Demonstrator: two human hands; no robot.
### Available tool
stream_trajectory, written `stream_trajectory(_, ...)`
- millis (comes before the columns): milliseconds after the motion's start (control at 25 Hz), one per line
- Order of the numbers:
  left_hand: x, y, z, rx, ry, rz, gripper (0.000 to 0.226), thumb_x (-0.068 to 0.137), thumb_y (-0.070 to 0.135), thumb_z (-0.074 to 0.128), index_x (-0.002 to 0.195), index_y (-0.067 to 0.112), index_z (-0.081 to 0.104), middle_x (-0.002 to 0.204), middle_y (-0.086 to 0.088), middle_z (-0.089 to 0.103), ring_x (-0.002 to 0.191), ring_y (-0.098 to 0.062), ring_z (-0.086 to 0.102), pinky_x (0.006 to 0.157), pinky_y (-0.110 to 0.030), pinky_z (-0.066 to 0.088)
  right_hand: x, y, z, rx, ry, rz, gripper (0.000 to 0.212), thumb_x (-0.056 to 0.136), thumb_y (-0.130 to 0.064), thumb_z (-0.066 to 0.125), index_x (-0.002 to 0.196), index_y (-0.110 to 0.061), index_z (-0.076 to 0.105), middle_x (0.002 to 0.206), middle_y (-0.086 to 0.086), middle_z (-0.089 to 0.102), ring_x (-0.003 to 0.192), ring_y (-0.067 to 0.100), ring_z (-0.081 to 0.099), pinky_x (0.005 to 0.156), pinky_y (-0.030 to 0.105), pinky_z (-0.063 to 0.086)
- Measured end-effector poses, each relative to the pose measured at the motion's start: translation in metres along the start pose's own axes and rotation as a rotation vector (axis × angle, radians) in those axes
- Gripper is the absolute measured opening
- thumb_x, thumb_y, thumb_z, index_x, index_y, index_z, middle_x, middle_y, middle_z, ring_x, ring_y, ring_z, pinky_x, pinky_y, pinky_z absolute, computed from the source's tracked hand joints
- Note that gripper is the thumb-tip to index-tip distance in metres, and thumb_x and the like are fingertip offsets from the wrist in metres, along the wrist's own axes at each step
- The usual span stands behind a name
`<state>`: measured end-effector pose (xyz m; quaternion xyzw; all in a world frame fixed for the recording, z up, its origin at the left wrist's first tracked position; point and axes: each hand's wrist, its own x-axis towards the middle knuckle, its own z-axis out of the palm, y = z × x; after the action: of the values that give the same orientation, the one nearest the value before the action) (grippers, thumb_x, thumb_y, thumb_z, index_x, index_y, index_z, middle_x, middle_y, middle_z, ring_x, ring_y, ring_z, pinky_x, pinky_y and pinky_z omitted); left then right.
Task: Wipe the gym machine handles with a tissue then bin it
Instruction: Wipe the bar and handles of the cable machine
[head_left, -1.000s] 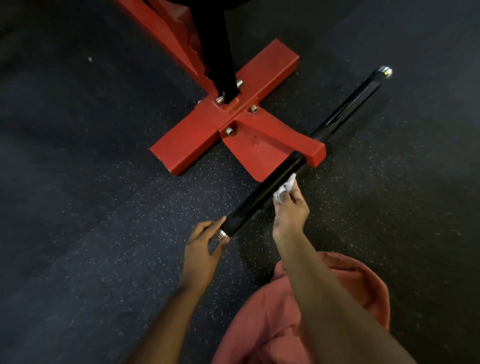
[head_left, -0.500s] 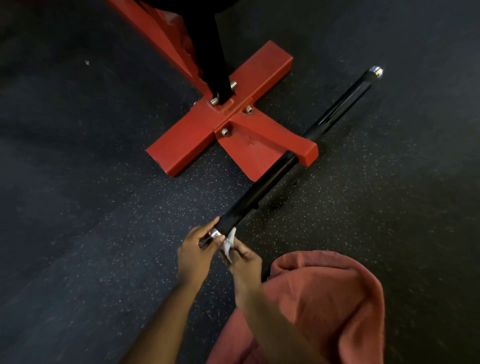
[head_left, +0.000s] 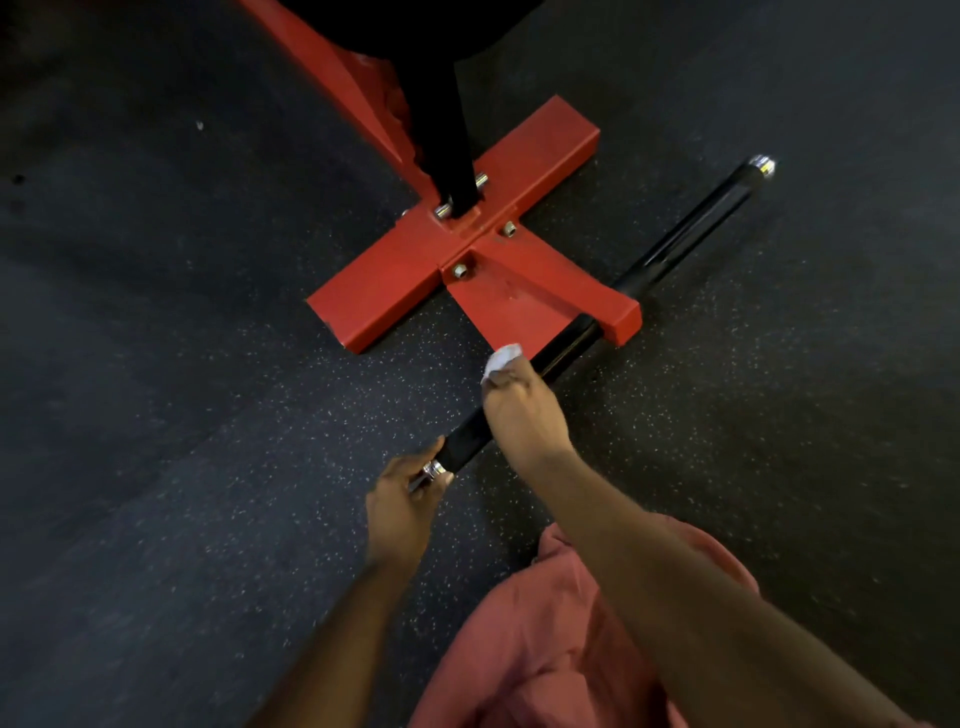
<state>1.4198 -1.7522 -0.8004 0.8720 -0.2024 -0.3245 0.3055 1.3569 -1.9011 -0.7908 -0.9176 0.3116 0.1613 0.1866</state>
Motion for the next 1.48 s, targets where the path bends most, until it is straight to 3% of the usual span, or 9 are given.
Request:
stream_trajectory(160, -0.001, 0.01, -0.006, 0.091, -0.063, -0.06, 0.032, 0.09, 0.008, 0.056, 0.122, 0.012, 0.059, 0.115, -0.005, 0.064, 0.096, -0.012, 0.058, 0.069, 0.002, 0.033, -0.017, -0.04, 0.018, 0.243, 0.002, -0.102, 0.029, 0.091, 0.001, 0.039, 0.117, 0.006, 0.051, 0.118, 0.019, 0.052, 0.114, 0.031, 0.045, 0.089, 0.031, 0.041)
stream_trajectory(240, -0.005, 0.019, -0.017, 0.131, -0.083, -0.119, 0.033, 0.092, 0.012, 0.053, 0.125, 0.012, 0.057, 0.122, -0.009, 0.062, 0.108, -0.02, 0.059, 0.082, -0.015, 0.04, -0.028, -0.041, 0.013, 0.268, 0.004, -0.14, 0.033, 0.086, 0.002, 0.044, 0.117, -0.003, 0.055, 0.12, 0.014, 0.054, 0.118, 0.026, 0.041, 0.089, 0.034, 0.046)
stream_trajectory(320, -0.018, 0.041, -0.039, 0.125, -0.082, -0.088, 0.035, 0.092, 0.012, 0.053, 0.127, 0.01, 0.055, 0.128, -0.008, 0.058, 0.116, -0.02, 0.056, 0.09, -0.018, 0.037, -0.042, -0.029, -0.013, 0.421, 0.131, -0.107, 0.038, 0.082, 0.002, 0.047, 0.114, -0.012, 0.06, 0.12, 0.007, 0.059, 0.115, 0.024, 0.045, 0.091, 0.034, 0.047)
stream_trajectory(480, -0.064, 0.142, -0.104, 0.163, -0.146, 0.052, 0.035, 0.093, 0.018, 0.052, 0.127, 0.008, 0.055, 0.131, -0.006, 0.054, 0.122, -0.019, 0.049, 0.089, -0.006, 0.025, -0.099, 0.006, -0.145, 0.555, 0.401, 0.022, 0.043, 0.072, 0.012, 0.053, 0.104, -0.012, 0.07, 0.106, 0.003, 0.07, 0.093, 0.018, 0.061, 0.086, 0.025, 0.047)
stream_trajectory(560, -0.091, 0.206, -0.133, 0.191, -0.193, 0.137, 0.037, 0.094, 0.022, 0.05, 0.128, 0.009, 0.054, 0.133, -0.007, 0.053, 0.124, -0.019, 0.047, 0.094, -0.01, 0.026, -0.142, 0.022, -0.222, 0.655, 0.48, 0.15, 0.037, 0.07, 0.006, 0.053, 0.096, -0.011, 0.072, 0.097, 0.007, 0.072, 0.086, 0.02, 0.065, 0.08, 0.028, 0.047)
stream_trajectory(640, -0.115, 0.265, -0.157, 0.182, -0.209, 0.214, 0.038, 0.094, 0.023, 0.051, 0.128, 0.007, 0.054, 0.133, -0.009, 0.053, 0.123, -0.02, 0.048, 0.099, -0.015, 0.028, -0.184, 0.034, -0.29, 0.704, 0.483, 0.282, 0.032, 0.077, -0.006, 0.054, 0.102, -0.014, 0.071, 0.101, 0.006, 0.072, 0.092, 0.02, 0.066, 0.082, 0.026, 0.045)
stream_trajectory(920, -0.163, 0.47, -0.185, 0.2, -0.231, 0.556, 0.034, 0.092, 0.023, 0.055, 0.124, 0.012, 0.057, 0.128, -0.007, 0.056, 0.12, -0.02, 0.051, 0.105, -0.029, 0.035, -0.291, 0.083, -0.486, 0.749, 0.633, 0.438, 0.028, 0.084, -0.006, 0.056, 0.108, -0.013, 0.068, 0.106, 0.004, 0.07, 0.098, 0.016, 0.065, 0.089, 0.027, 0.049)
stream_trajectory(1200, -0.11, 0.69, -0.129, 0.204, -0.146, 0.871, 0.034, 0.09, 0.021, 0.057, 0.122, 0.009, 0.058, 0.124, -0.008, 0.058, 0.117, -0.019, 0.053, 0.101, -0.024, 0.035, -0.261, 0.214, -0.629, 0.75, 0.812, 0.357, 0.03, 0.085, -0.005, 0.052, 0.108, -0.014, 0.068, 0.104, 0.005, 0.071, 0.099, 0.016, 0.064, 0.088, 0.023, 0.047)
stream_trajectory(1480, -0.034, 0.866, -0.099, 0.228, 0.049, 0.793, 0.047, 0.092, 0.032, 0.053, 0.135, 0.015, 0.045, 0.136, -0.002, 0.047, 0.126, -0.016, 0.044, 0.103, -0.024, 0.031, -0.179, 0.368, -0.797, 0.608, 0.764, 0.101, 0.031, 0.082, -0.005, 0.052, 0.101, -0.019, 0.072, 0.096, -0.001, 0.073, 0.091, 0.009, 0.065, 0.075, 0.011, 0.042)
